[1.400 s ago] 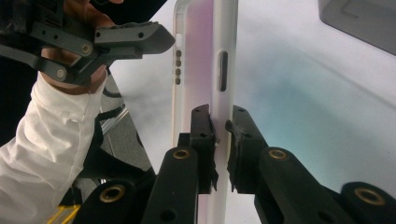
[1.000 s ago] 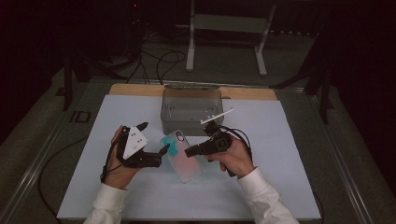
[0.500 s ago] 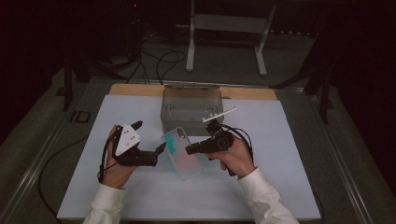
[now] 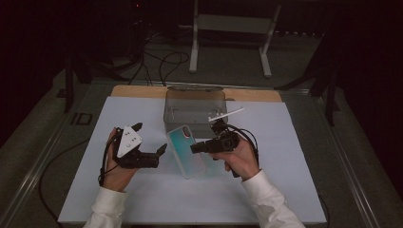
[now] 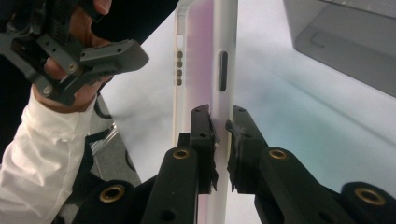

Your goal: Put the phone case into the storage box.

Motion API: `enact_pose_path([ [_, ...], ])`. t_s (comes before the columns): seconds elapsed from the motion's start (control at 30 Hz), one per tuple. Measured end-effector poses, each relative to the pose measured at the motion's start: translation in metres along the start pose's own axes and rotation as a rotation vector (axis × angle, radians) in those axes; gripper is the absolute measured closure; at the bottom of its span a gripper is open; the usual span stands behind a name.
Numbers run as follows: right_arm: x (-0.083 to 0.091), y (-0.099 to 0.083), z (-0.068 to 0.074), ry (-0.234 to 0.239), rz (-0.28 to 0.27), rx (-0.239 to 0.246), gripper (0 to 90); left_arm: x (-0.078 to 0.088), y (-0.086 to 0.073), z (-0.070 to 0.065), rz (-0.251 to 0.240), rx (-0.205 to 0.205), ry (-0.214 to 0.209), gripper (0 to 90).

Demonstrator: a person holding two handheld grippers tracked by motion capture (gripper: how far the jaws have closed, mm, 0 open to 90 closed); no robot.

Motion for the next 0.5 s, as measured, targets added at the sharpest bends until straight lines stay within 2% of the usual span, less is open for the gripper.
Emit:
enact_pose_path([
  [0.2, 0.004, 0.005, -0.001, -0.035, -0.02, -0.002, 82.2, 0.0, -0.002, 0.001, 0.0, -0.008, 0.017, 0.3],
  [0.5, 0.011, 0.013, -0.003, -0.056, -0.055, -0.02, 82.2, 0.002, -0.001, 0.003, -0.007, -0.005, 0.022, 0.3],
])
Point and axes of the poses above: each handheld gripper's, and its own axes: x roughly backward along the jaws, y roughly out of its top, z roughly to its left, the point moved 5 cm from there along -x, roughly forward along the jaws, and after that the axes turned 12 degrees about y, right-handed, at the moved point
